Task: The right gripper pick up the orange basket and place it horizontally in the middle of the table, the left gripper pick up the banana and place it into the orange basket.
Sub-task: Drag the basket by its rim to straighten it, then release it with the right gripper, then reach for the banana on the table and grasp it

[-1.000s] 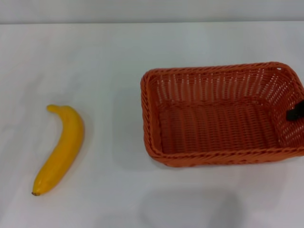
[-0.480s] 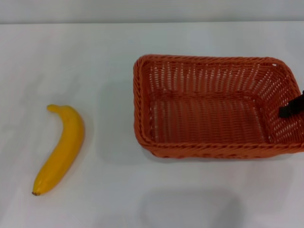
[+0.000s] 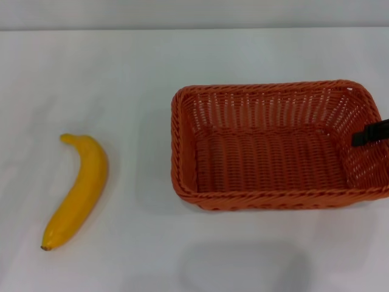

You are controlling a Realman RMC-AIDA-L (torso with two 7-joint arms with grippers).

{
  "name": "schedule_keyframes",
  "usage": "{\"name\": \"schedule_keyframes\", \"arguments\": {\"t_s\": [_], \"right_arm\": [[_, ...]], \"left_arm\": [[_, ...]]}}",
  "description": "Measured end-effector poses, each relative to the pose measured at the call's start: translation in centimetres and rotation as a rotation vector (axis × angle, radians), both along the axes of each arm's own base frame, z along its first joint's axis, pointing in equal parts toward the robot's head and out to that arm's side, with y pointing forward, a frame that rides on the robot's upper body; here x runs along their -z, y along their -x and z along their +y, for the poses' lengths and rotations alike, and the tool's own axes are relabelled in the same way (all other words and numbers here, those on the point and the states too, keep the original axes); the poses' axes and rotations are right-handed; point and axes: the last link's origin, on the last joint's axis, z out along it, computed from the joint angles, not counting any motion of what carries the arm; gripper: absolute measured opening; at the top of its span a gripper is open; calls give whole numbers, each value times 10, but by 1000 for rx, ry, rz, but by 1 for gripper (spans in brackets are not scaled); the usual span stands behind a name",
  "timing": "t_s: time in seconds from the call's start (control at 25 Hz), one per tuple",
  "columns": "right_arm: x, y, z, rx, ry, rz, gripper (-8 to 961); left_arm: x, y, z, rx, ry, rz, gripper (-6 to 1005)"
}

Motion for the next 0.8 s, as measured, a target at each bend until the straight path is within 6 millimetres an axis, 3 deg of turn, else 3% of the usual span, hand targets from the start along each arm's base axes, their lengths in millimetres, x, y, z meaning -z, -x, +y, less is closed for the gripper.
{"name": "schedule_keyframes", "arguments": {"t_s": [0.12, 0.4, 0.6, 0.8], "right_arm": [[-7, -2, -2, -6, -2, 5, 554], [-35, -7, -9, -110, -15, -4, 700], [-70, -17, -12, -220, -181, 1, 796], [-94, -15, -10, -388, -381, 17, 845]], "left_arm": [[-3, 2, -1, -1, 20, -1, 876], [-27, 2, -8, 26, 198, -9, 876], [-54, -11, -10, 62, 373, -15, 876], [-77, -25, 7, -51, 677, -26, 876]]}}
